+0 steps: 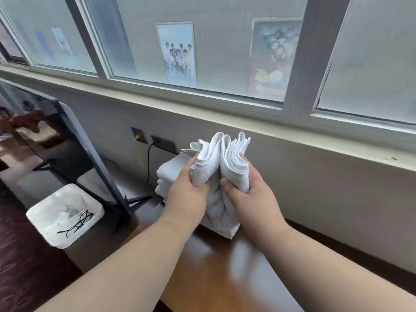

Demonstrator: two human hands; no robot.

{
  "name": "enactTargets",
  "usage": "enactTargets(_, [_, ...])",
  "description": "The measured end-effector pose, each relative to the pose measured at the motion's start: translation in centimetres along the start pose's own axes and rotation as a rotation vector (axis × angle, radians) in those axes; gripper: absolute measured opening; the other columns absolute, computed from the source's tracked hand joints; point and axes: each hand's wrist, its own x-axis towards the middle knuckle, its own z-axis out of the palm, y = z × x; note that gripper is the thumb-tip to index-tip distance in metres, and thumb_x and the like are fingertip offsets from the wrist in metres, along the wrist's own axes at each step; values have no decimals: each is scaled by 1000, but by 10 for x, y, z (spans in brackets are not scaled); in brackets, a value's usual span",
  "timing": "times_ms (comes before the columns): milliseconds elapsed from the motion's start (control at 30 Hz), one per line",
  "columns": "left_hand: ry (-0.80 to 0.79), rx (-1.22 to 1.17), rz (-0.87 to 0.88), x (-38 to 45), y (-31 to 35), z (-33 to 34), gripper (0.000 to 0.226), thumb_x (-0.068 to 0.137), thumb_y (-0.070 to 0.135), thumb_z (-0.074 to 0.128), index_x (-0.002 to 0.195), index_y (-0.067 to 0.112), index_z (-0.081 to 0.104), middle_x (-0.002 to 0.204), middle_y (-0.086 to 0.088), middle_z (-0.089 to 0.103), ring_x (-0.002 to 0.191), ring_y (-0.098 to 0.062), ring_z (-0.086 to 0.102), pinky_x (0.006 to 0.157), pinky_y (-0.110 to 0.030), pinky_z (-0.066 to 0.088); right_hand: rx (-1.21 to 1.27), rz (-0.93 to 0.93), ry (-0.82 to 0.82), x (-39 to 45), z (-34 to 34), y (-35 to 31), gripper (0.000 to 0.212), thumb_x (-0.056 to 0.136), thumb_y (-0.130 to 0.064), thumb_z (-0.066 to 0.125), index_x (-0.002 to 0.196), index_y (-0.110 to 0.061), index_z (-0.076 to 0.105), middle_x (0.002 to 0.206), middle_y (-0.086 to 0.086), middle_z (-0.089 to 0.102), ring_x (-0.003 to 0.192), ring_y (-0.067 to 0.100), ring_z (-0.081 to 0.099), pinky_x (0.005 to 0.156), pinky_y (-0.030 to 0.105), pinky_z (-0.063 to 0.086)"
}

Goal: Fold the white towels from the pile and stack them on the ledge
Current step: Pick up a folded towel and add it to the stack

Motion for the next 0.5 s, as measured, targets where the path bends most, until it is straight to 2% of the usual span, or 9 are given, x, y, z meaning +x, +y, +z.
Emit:
enactTargets(33, [-37, -36, 13, 13, -6, -9, 33, 92, 31, 66, 122, 42, 60, 89, 40, 65, 88, 20, 59, 82, -4, 46, 19, 16, 29, 7, 14, 1, 57, 91, -28, 66, 139, -51, 45, 119, -36, 62, 106, -21, 55, 79, -2, 40])
enactTargets(100, [-111, -97, 29, 43, -17, -27, 30, 93, 24, 67, 118, 39, 61, 82, 39, 65, 83, 23, 58, 71, 2, 42, 60, 45, 131, 23, 41, 2, 45, 93, -28, 64, 133, -46, 53, 113, -32, 66, 102, -18, 58, 79, 3, 42])
enactTargets(167, [-199, -131, 41, 74, -26, -45, 29, 93, 21, 67, 111, 43, 59, 83, 37, 67, 84, 22, 60, 73, 0, 42, 113, 81, 230, 40, 65, 2, 28, 95, -29, 62, 121, -39, 62, 106, -23, 71, 100, -9, 64, 82, 14, 48])
enactTargets(233, [-230, -177, 29, 105, -39, -61, 30, 91, 30, 69, 117, 41, 60, 97, 26, 71, 94, 12, 64, 86, -12, 49, 216, 131, 299, 57, 82, 6, 19, 93, -31, 61, 108, -40, 68, 104, -13, 74, 101, 5, 70, 88, 33, 55])
enactTargets(300, [-220, -225, -5, 135, -52, -70, 38, 88, 39, 70, 124, 40, 58, 108, 19, 71, 102, 0, 66, 96, -31, 52, 355, 162, 387, 73, 93, 11, 20, 91, -34, 61, 109, -41, 66, 110, -8, 75, 105, 14, 71, 96, 46, 54])
enactTargets(400, [-173, -348, -75, 175, -65, -79, 30, 89, 34, 68, 116, 42, 58, 114, 13, 70, 109, -10, 66, 100, -43, 51, 587, 205, 557, 92, 97, 22, 25, 98, -23, 59, 121, -33, 61, 116, -2, 73, 105, 20, 71, 94, 49, 55])
enactTargets(500, [-207, -591, -168, 213, -78, -81, 28, 97, 21, 61, 121, 32, 56, 121, 1, 68, 109, -17, 67, 97, -44, 52, 704, 232, 701, 104, 93, 40, 30, 98, -16, 59, 126, -28, 57, 122, 6, 70, 109, 26, 70, 91, 52, 57])
